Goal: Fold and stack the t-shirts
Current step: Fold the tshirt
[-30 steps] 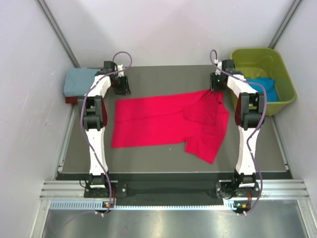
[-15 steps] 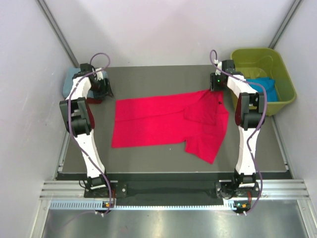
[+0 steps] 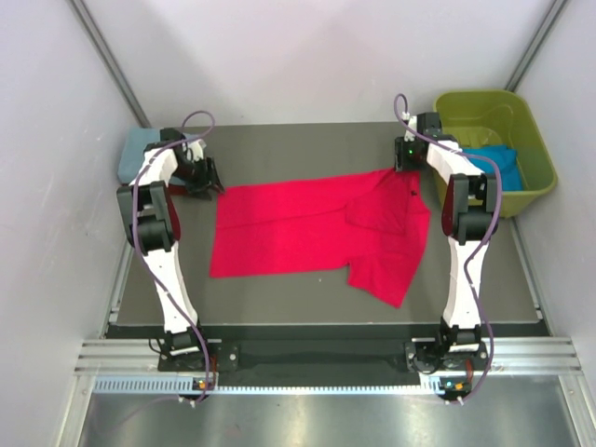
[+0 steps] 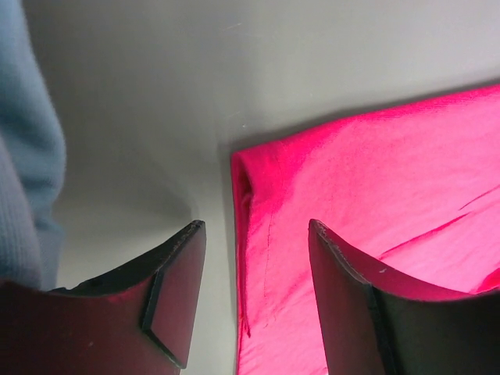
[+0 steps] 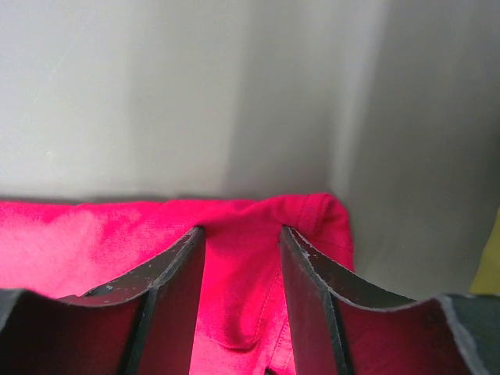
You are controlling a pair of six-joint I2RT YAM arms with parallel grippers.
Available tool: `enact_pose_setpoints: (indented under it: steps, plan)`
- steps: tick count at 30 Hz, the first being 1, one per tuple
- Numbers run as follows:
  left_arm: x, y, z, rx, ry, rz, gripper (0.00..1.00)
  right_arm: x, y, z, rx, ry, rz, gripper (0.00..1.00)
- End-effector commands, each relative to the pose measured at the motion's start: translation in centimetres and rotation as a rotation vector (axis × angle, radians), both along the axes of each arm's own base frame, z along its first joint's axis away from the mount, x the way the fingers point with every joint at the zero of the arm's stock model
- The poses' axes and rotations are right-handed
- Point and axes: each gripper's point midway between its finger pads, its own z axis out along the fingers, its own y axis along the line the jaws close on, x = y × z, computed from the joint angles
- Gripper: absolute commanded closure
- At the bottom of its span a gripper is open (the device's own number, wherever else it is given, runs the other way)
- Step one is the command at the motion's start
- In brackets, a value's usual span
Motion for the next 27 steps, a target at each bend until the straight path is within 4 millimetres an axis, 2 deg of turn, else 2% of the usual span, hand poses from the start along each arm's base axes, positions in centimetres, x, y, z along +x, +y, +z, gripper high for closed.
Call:
enact_pose_setpoints:
  steps: [1, 4, 8, 12, 14, 16, 17, 19, 23, 27]
  plan:
    - [-0.4, -0.7, -0.7, -0.050, 0.031, 0.009, 0.40, 0.0, 0.7, 1.1, 0.001, -0.022, 0.019, 0.56]
    - [0.1, -0.9, -1.4, -0.048, 0.034, 0.006, 0.42, 0.0, 0.7, 0.9, -0.002, -0.019, 0.020, 0.56]
    - [1.1, -0.8, -2.2, -0.032, 0.025, 0.000, 0.50, -0.2, 0.6, 0.6, -0.006, -0.014, 0.018, 0.56]
    - [1.9, -1.0, -3.3, -0.024, 0.023, -0.010, 0.68, -0.4, 0.5, 0.6, -0.012, -0.009, 0.017, 0.58]
    - [2.2, -1.3, -3.3, -0.019, 0.016, -0.018, 0.73, -0.4, 0.5, 0.6, -0.012, -0.009, 0.016, 0.58]
    - [2.5, -1.6, -3.4, -0.016, 0.008, -0.025, 0.81, -0.6, 0.4, 0.5, -0.014, -0.005, 0.018, 0.60]
    - [2.6, -1.5, -3.4, -0.013, 0.007, -0.024, 0.85, -0.6, 0.4, 0.5, -0.017, -0.006, 0.018, 0.62]
    - [2.9, -1.5, -3.6, -0.009, 0.000, -0.024, 1.00, -0.7, 0.4, 0.2, -0.019, 0.001, 0.021, 0.74]
    - [3.4, -1.0, -3.7, 0.016, -0.008, -0.022, 1.00, -0.3, 0.3, -0.1, -0.019, 0.001, 0.013, 0.89]
    - [4.4, -0.5, -3.8, 0.036, -0.031, -0.002, 1.00, 0.1, 0.2, -0.3, -0.021, -0.004, 0.002, 0.89]
